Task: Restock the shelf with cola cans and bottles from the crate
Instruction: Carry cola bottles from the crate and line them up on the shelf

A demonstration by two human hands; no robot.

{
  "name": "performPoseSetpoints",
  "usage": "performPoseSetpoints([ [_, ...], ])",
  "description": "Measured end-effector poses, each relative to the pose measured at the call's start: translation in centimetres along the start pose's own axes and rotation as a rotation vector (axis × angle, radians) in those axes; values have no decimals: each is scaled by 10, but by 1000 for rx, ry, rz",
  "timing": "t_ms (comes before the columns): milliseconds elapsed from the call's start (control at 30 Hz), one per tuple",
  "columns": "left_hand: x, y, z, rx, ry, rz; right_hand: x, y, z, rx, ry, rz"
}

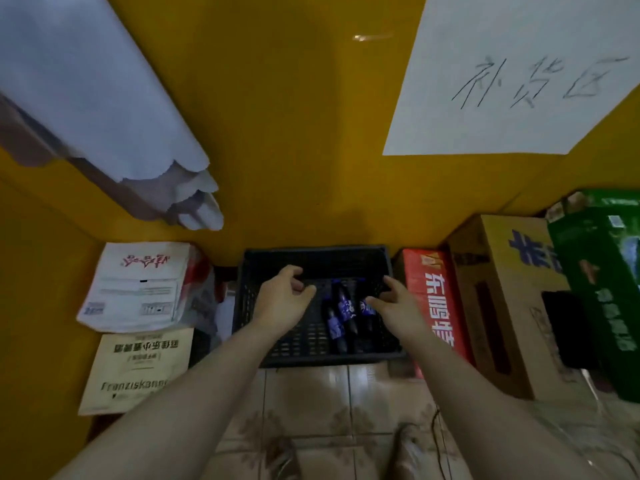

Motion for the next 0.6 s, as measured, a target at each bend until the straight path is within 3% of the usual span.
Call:
performPoseSetpoints([
  [267,151,-122,139,-195,116,-19,55,-164,-139,82,169,39],
  [467,266,-227,238,-333,217,115,108,-295,-240,85,387,124],
  [600,308,-288,279,-374,230,153,129,-356,-277,83,409,74],
])
Point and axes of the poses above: each hand's wrist, its own y-axis away from the middle knuckle, its own x-axis out of the palm, z = x × y, the point moved 2 cm from there along -y, towards the middle knuckle, and after that the axes turned 1 degree about z, right-handed, at the moved point
